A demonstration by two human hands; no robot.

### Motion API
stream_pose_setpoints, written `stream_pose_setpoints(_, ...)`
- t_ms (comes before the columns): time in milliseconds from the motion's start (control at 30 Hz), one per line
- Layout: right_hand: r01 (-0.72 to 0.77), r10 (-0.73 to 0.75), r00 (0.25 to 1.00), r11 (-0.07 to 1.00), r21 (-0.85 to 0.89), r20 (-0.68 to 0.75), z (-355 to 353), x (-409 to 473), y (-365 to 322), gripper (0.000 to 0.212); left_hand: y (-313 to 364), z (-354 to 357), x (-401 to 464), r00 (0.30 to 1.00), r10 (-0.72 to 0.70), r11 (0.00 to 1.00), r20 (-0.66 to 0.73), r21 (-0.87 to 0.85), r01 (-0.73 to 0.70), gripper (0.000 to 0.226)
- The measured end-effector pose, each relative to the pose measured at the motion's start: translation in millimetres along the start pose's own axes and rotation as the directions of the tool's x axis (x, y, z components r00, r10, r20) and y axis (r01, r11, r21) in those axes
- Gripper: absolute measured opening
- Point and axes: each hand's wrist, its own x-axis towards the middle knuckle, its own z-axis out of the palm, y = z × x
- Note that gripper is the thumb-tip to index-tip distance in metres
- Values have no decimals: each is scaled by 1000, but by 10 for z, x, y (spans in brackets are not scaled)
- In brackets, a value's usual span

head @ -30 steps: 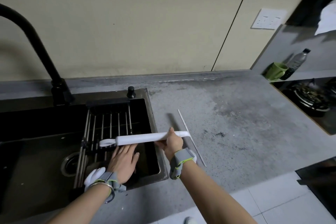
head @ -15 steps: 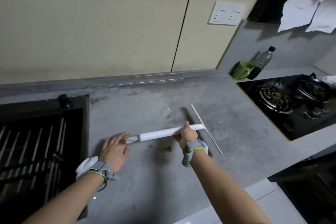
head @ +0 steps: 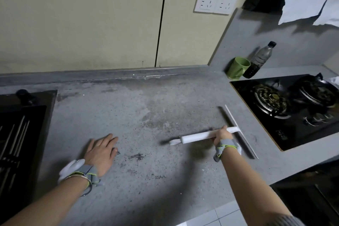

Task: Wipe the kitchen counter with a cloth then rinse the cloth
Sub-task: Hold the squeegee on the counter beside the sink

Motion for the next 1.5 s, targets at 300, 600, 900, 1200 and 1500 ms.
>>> stream_pose_setpoints(300,114,-112,993,993,-39,44,-163,205,165,47,-22,18,-14,1000,-20,998,17,-51,21,50)
stream_pose_setpoints(600,-102,98,994,992,74,47,253,-430,388,48,-316,72,-222,997,-11,979,-80,-203,-5,70)
stream_pose_setpoints(900,-76,69,992,995,68,108,880,-1518,1123,44,-1266,146,-591,982,-110,925,-154,-377,45,63)
stream_pose_setpoints(1200,-90,68,961,993,70,269,1581,-2596,1933,41,-2251,258,-952,975,-183,895,-127,-433,111,47)
stream_pose_setpoints(1500,-84,72,923,996,16,379,2155,-3429,2384,40,-3174,376,-1279,960,-261,867,-102,-462,187,47)
